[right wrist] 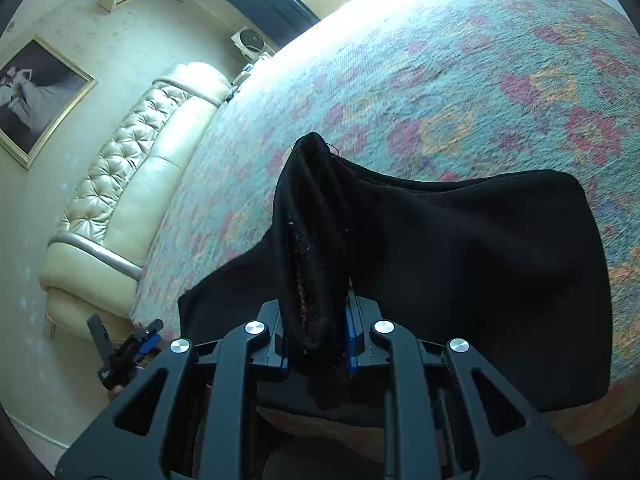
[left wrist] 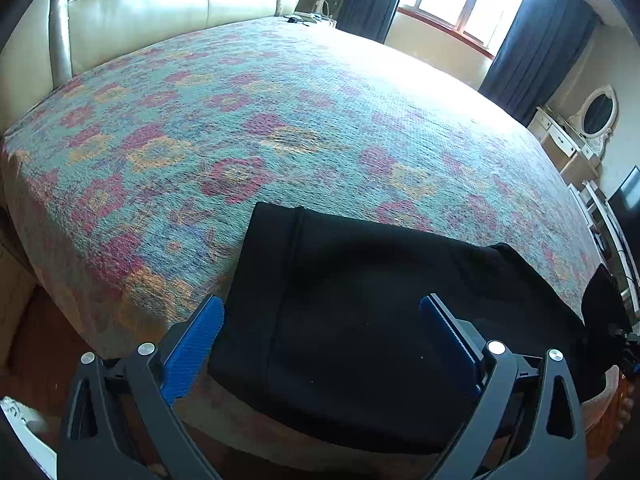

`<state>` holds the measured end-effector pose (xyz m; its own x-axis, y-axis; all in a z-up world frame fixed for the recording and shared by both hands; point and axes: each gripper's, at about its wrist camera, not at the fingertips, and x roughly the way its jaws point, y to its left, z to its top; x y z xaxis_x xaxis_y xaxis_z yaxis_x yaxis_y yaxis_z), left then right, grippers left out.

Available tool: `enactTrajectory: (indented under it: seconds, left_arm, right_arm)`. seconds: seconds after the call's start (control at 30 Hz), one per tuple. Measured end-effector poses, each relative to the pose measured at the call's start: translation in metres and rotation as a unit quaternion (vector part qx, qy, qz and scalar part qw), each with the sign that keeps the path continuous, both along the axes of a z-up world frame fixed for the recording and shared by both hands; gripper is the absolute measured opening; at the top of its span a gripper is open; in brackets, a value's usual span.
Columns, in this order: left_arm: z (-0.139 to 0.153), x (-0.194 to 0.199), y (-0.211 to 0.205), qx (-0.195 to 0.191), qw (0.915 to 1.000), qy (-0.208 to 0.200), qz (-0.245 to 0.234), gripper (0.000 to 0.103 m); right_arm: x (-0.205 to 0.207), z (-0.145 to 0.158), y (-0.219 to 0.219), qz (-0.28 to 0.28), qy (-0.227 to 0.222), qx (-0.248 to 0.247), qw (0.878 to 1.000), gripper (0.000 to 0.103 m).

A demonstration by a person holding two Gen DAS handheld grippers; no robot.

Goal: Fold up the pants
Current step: 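Pinch the pants fold with the right gripper and smooth it down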

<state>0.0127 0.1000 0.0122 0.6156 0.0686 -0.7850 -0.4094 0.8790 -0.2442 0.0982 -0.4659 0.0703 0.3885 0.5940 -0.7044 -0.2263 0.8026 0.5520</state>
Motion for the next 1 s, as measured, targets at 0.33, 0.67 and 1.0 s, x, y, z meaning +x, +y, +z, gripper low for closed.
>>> enactTrajectory:
  seconds: [0.33,0.67,1.0]
  left_arm:
    - [-0.002,0.004,-0.004,-0.013,0.9999,-0.001,-0.009,0.097]
    - [-0.005,0.005,-0.005,-0.029,0.9995,0.006,-0.009,0.097]
    - [-0.008,0.005,-0.004,-0.042,0.999,0.009,-0.011,0.097]
  right_arm:
    - [-0.011,-0.04,0.073,0.029,0.002,-0.098,0.995,0.019]
    - [-0.023,-0.051,0.108,0.046,-0.01,-0.15,0.987,0.04]
    - [-0.044,-0.048,0.12,0.111,0.018,-0.071,0.991,0.066]
